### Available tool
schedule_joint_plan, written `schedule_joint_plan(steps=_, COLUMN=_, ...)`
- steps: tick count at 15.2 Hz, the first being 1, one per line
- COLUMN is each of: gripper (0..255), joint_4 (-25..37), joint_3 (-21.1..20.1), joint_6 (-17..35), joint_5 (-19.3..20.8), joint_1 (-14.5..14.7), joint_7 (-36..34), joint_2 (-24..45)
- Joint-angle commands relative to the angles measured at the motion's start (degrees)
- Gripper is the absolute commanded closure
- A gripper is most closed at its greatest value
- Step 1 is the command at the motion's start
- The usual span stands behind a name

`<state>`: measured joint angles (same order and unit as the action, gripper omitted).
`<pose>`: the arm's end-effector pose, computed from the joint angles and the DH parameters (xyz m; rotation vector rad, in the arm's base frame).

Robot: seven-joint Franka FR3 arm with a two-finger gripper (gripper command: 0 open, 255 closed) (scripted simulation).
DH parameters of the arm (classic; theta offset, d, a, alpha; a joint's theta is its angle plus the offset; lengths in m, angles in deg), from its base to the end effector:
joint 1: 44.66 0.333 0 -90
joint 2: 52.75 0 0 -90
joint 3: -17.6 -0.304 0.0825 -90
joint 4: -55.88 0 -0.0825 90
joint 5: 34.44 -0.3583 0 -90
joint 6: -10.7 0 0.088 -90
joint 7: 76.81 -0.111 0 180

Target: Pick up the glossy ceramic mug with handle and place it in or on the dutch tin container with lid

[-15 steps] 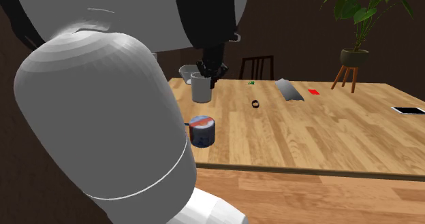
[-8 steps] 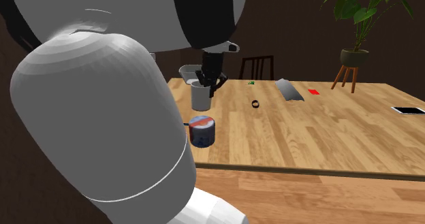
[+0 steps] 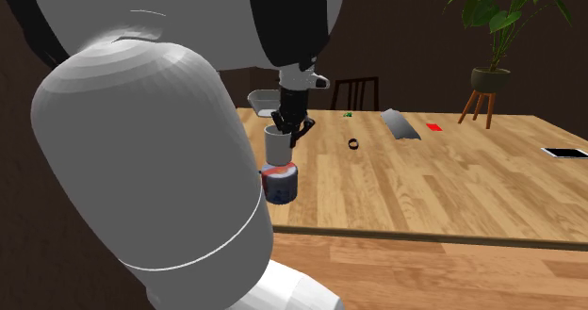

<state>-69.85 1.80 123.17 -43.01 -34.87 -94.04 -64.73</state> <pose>0.4136 0.2146 0.4621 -3.0729 -0.1232 0.0856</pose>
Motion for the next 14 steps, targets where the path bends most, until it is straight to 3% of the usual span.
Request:
schedule_joint_plan(steps=1, gripper=255, joint_4=-1.51, joint_3=-0.01, joint_6=1.65, joint_5=-0.08, joint_1=0.0, joint_7=0.22, joint_2=0.11)
schedule_joint_plan(steps=9, gripper=255, joint_4=-2.08, joint_3=-0.05, joint_6=2.46, joint_5=-0.07, joint_1=0.03, joint_7=0.25, joint_2=0.36)
schedule_joint_plan(steps=10, gripper=0, joint_4=-2.11, joint_3=-0.04, joint_6=2.48, joint_5=-0.08, joint_1=0.02, joint_7=0.27, joint_2=0.35)
schedule_joint_plan(steps=14, gripper=0, joint_4=-2.11, joint_3=-0.05, joint_6=2.5, joint_5=-0.07, joint_1=0.03, joint_7=0.25, joint_2=0.38)
